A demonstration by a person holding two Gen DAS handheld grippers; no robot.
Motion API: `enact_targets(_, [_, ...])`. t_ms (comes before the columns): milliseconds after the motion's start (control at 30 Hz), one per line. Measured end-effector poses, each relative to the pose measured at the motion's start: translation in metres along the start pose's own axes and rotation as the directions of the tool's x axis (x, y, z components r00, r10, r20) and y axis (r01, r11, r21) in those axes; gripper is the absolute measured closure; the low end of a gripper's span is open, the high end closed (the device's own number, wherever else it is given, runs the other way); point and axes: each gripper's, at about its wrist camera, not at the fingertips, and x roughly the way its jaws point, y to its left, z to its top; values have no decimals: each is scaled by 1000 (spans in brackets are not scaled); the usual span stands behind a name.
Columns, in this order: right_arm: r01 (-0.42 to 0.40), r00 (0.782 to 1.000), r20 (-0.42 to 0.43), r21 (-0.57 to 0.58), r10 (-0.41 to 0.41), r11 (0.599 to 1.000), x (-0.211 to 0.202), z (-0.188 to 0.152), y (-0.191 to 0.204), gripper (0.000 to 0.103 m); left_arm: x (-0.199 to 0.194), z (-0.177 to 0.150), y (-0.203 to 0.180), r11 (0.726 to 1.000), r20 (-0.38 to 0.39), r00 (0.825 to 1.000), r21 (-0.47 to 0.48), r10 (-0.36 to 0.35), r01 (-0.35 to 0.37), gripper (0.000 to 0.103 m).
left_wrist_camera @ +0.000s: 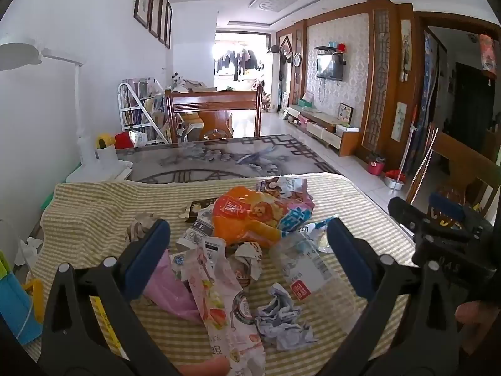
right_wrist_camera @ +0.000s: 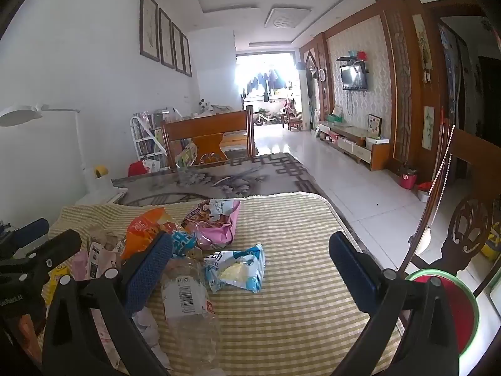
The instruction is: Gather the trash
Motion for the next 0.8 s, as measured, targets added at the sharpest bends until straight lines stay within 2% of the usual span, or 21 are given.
enact_targets(500, [-2, 1000, -5, 7, 2, 1000, 0, 0, -1, 7, 4, -10, -5, 1000, -17, 1000, -12, 0, 0, 5])
enact_targets(800, [-2, 1000, -7, 8, 2, 1000, 0, 0, -2, 7, 5, -4, 2, 1000, -34, 999, -20, -2, 2, 5])
